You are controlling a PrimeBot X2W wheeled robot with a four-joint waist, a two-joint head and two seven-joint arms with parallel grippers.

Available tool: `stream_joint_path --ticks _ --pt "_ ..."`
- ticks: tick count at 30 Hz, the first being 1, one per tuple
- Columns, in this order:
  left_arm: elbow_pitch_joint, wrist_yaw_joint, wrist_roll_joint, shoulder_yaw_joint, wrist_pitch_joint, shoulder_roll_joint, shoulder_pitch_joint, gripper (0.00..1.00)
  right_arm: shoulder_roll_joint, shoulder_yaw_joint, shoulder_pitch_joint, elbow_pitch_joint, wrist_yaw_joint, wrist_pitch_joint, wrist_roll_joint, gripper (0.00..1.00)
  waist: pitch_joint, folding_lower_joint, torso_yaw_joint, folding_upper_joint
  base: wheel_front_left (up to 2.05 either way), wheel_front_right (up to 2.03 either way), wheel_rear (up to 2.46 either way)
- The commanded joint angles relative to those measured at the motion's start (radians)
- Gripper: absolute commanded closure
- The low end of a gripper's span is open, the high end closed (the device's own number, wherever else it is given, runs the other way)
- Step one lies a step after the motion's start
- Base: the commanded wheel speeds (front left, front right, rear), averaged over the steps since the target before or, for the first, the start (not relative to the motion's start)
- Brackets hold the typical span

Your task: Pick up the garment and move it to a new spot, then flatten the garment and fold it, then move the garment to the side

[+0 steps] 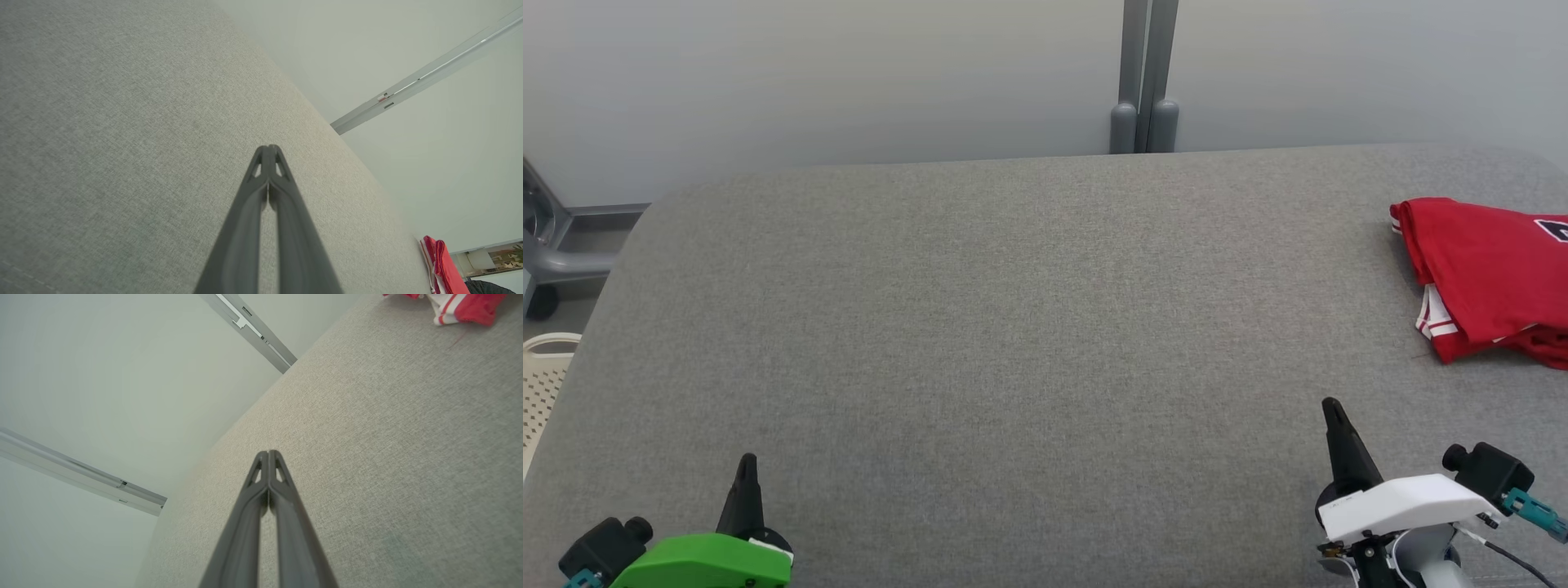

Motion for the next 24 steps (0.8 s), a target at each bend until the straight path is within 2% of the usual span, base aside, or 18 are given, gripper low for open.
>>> stream_joint_path --ticks 1,24 --pt "-0.016 -0.002 -0.032 0.010 0.009 0.005 -0.031 1.00 -0.004 -0.004 -0.021 -0.019 0.000 0.005 0.033 1.00 0.000 0.0000 0.000 0.0000 0.00 0.00 0.00" --pt "-0.042 -0.003 -0.284 0.059 0.104 0.005 -0.058 1.00 -0.005 -0.011 -0.022 -0.050 0.000 0.041 0.292 1.00 0.006 0.0000 0.000 0.0000 0.00 0.00 0.00"
